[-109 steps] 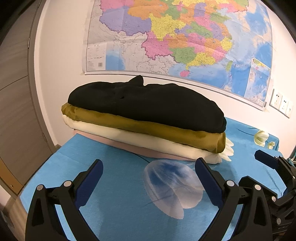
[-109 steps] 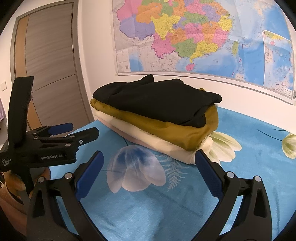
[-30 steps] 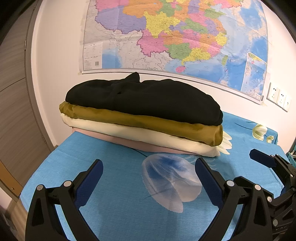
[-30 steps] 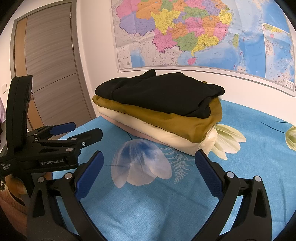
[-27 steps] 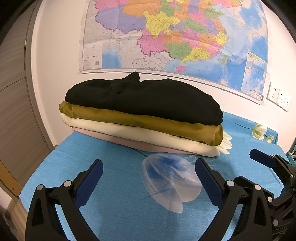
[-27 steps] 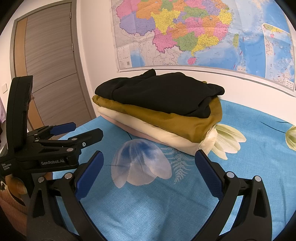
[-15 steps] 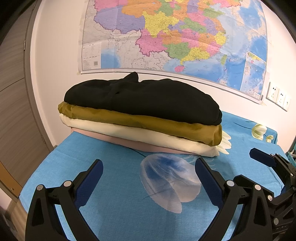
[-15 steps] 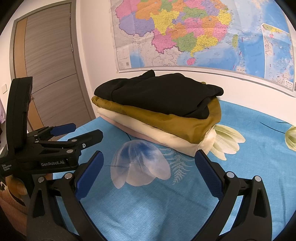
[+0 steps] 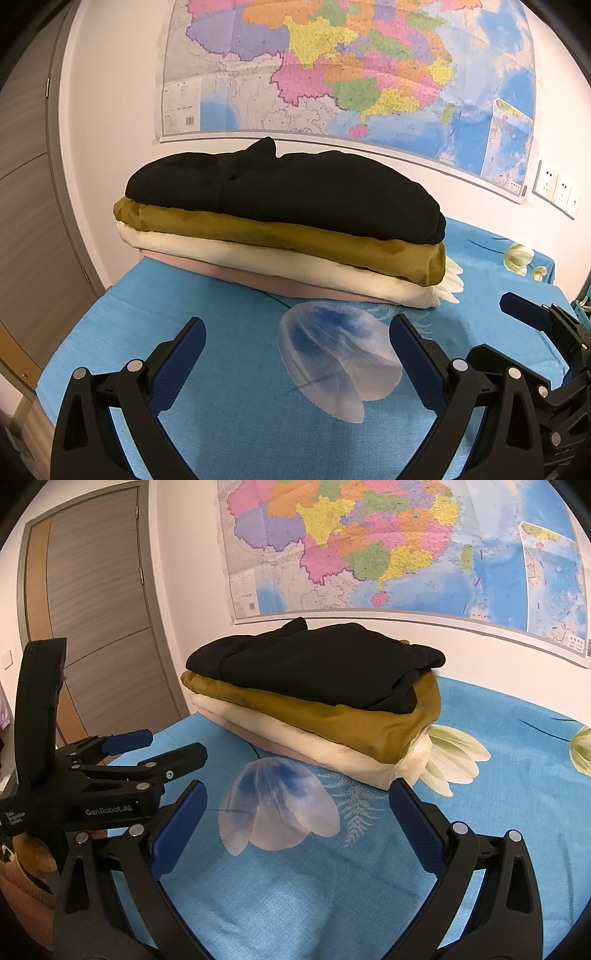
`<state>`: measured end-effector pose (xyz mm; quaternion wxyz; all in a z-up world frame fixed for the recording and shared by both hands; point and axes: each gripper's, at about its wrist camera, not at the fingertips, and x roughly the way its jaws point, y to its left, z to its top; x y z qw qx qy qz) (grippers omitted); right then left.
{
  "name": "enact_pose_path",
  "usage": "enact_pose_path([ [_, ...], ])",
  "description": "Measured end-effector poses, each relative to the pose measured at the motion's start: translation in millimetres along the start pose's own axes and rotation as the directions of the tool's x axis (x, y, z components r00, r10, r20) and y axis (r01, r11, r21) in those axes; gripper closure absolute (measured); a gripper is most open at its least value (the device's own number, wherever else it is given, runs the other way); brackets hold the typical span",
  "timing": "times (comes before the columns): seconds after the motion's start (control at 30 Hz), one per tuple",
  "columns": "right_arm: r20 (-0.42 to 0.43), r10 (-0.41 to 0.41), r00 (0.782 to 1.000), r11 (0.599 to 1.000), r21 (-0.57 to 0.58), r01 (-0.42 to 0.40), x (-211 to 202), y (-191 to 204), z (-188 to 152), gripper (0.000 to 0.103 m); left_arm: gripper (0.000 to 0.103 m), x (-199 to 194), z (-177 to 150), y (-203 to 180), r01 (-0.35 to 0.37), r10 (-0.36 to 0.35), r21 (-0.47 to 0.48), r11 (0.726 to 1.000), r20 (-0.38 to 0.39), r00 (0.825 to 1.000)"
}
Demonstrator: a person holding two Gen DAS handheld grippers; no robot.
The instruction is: Fold large clothes
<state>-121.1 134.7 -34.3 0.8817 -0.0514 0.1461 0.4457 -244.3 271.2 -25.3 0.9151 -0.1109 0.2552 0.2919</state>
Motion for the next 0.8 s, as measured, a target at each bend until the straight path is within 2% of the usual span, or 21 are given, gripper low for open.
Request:
enact_pose_path([
  [0.33, -0.013, -0.001, 1.0, 1.0, 0.017, 0.001, 4, -3, -4, 0.006, 0.007, 5, -2, -2, 0.008, -0.008, 0.003, 1.0, -0.01, 1.0],
  [0.6, -0.02, -0.036, 0.999, 0.998, 0.052, 0.037, -12, -20, -14, 0.006, 0.007, 7, -5, -20, 0.06, -0.06, 0.022, 0.998, -0.007, 0.998],
  [0.7, -0.048, -0.079, 0.996, 0.993, 0.087, 0.083, -25, -38, -22, 0.006, 0.007, 16, -6, -38, 0.154, -0.152, 0.033, 0.987, -0.075, 0.986],
  [0.77, -0.073, -0.115, 0.991, 0.986, 0.114, 0.122, -35, -53, -29, 0.006, 0.007, 21, -8, -55, 0.192, -0.185, 0.054, 0.98, -0.117, 0.976],
  [0.8, -0.099, -0.157, 0.983, 0.976, 0.139, 0.17, -43, -65, -36, 0.006, 0.007, 25, -9, -65, 0.213, -0.203, 0.062, 0.975, -0.142, 0.969],
])
